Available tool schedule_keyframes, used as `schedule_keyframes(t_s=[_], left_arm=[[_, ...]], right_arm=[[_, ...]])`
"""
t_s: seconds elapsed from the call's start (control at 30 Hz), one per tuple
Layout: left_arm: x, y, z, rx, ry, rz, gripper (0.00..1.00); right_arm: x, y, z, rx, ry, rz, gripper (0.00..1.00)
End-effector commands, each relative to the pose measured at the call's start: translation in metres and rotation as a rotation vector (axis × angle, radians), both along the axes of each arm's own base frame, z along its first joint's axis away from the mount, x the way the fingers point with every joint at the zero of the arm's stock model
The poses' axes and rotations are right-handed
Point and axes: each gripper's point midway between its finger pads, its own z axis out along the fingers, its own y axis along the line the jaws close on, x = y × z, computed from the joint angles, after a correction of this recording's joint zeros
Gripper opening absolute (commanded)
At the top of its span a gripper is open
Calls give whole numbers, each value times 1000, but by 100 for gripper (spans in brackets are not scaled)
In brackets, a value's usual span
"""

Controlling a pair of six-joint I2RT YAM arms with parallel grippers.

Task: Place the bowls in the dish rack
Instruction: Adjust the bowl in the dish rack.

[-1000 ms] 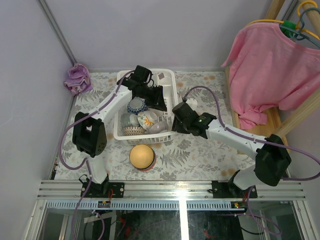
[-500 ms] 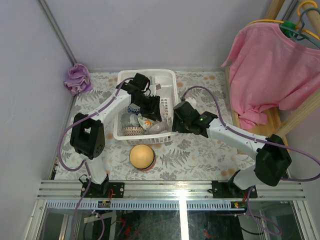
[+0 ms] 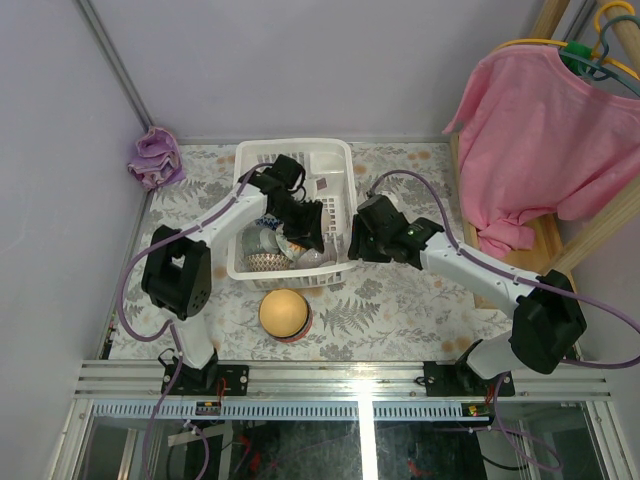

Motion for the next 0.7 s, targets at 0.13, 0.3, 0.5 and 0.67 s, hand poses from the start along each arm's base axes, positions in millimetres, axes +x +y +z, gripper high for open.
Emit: schedule_keyframes(t_s=[0.13, 0.3, 0.5, 0.67], left_arm=[[-20, -3, -4, -15, 44, -40, 16], [-16, -8, 2, -39, 45, -41, 0], [-12, -17, 24, -105, 35, -46, 0], [-9, -18, 41, -165, 33, -30, 0]], right_arm=[[-3, -22, 2, -37, 22, 7, 53], [0, -24, 3, -32, 24, 4, 53], [3, -23, 6, -36, 24, 7, 53], [4, -25, 10, -37, 22, 4, 53]])
